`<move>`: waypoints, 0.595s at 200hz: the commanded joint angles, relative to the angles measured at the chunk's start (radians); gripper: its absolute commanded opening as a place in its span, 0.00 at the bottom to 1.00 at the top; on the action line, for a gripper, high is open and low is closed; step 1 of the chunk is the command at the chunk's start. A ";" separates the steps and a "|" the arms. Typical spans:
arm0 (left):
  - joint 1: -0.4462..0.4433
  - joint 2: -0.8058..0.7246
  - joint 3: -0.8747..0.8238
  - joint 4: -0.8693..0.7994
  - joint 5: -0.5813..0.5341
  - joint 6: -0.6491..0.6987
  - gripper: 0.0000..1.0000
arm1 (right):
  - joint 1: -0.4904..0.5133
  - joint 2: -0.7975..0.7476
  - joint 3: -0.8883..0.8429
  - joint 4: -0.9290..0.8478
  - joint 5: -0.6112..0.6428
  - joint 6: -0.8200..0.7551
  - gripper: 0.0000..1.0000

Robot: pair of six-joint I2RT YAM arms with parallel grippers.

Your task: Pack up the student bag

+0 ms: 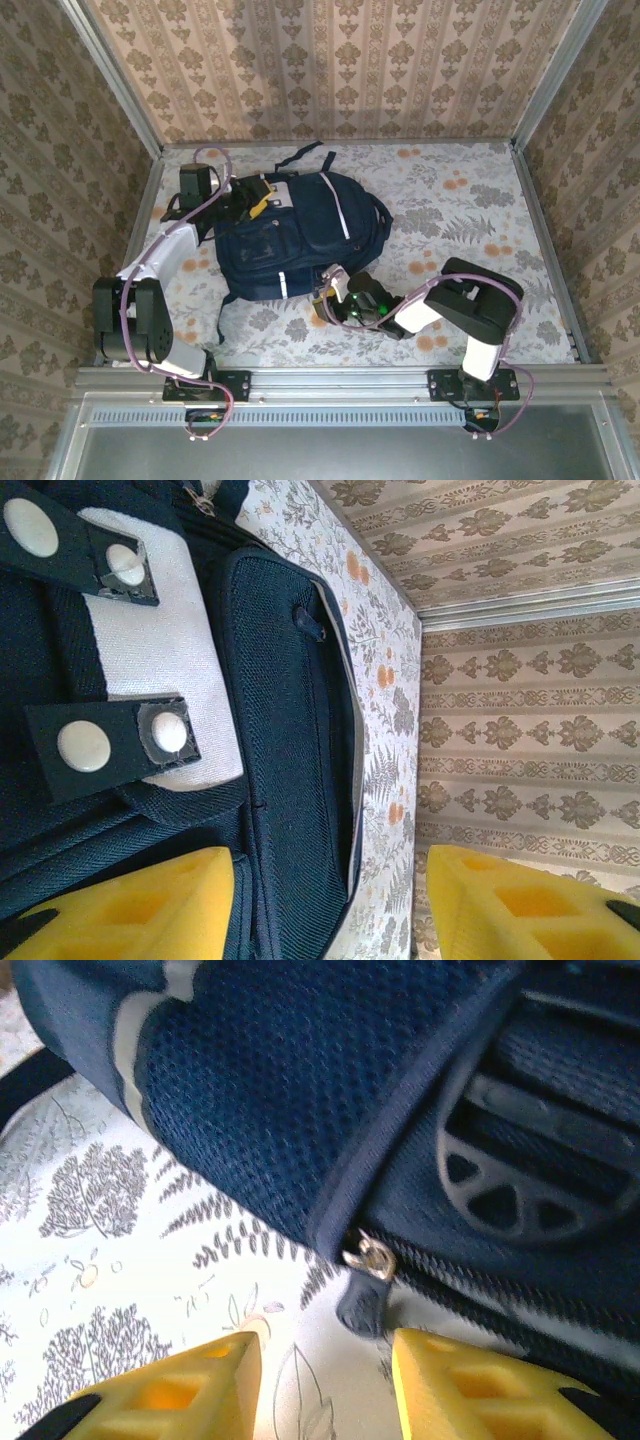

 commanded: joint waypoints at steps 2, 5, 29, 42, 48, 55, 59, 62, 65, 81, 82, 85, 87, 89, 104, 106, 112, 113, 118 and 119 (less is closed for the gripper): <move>0.010 -0.002 -0.010 0.026 0.024 -0.003 0.54 | 0.000 0.066 0.009 0.095 -0.013 -0.004 0.40; 0.010 -0.002 -0.010 0.025 0.023 -0.003 0.54 | 0.001 0.068 0.009 0.094 0.001 -0.005 0.40; 0.010 0.007 -0.009 0.036 0.031 -0.011 0.54 | 0.003 0.067 -0.017 0.111 0.081 -0.017 0.39; 0.011 0.012 -0.009 0.039 0.035 -0.016 0.54 | 0.002 0.060 -0.026 0.101 0.094 -0.023 0.39; 0.010 0.012 -0.010 0.040 0.034 -0.016 0.54 | 0.003 0.060 -0.024 0.089 0.095 -0.023 0.39; 0.011 0.012 -0.013 0.043 0.035 -0.019 0.54 | 0.004 0.061 -0.022 0.077 0.097 -0.024 0.38; 0.012 0.012 -0.014 0.046 0.036 -0.022 0.54 | 0.004 0.063 -0.021 0.073 0.098 -0.022 0.38; 0.011 0.012 -0.015 0.047 0.037 -0.023 0.54 | 0.005 0.064 -0.020 0.070 0.100 -0.021 0.37; 0.011 0.011 -0.014 0.048 0.038 -0.024 0.54 | 0.005 0.066 -0.020 0.069 0.103 -0.020 0.37; 0.011 0.011 -0.013 0.049 0.038 -0.024 0.54 | 0.007 0.071 -0.014 0.065 0.110 -0.019 0.33; 0.011 0.011 -0.014 0.049 0.039 -0.024 0.54 | 0.007 0.070 -0.014 0.064 0.111 -0.019 0.32; 0.011 0.011 -0.014 0.050 0.039 -0.024 0.54 | 0.007 0.071 -0.012 0.059 0.112 -0.019 0.32; 0.011 0.011 -0.013 0.050 0.039 -0.024 0.54 | 0.007 0.070 -0.011 0.057 0.114 -0.019 0.31; 0.011 0.011 -0.013 0.049 0.038 -0.024 0.54 | 0.007 0.070 -0.010 0.053 0.116 -0.019 0.31; 0.012 0.011 -0.015 0.049 0.038 -0.024 0.54 | 0.008 0.062 0.004 0.017 0.127 -0.022 0.28; 0.011 0.010 -0.014 0.049 0.038 -0.024 0.54 | 0.008 0.061 0.004 0.013 0.128 -0.023 0.28; 0.011 0.010 -0.014 0.049 0.037 -0.024 0.54 | 0.008 0.059 0.007 0.005 0.133 -0.022 0.27; 0.011 0.010 -0.014 0.049 0.037 -0.024 0.54 | 0.008 0.058 0.008 0.004 0.133 -0.023 0.27; 0.011 0.010 -0.014 0.049 0.037 -0.024 0.54 | 0.008 0.057 0.010 0.004 0.133 -0.022 0.26; 0.011 0.010 -0.014 0.048 0.037 -0.024 0.54 | 0.007 0.057 0.010 0.004 0.133 -0.022 0.26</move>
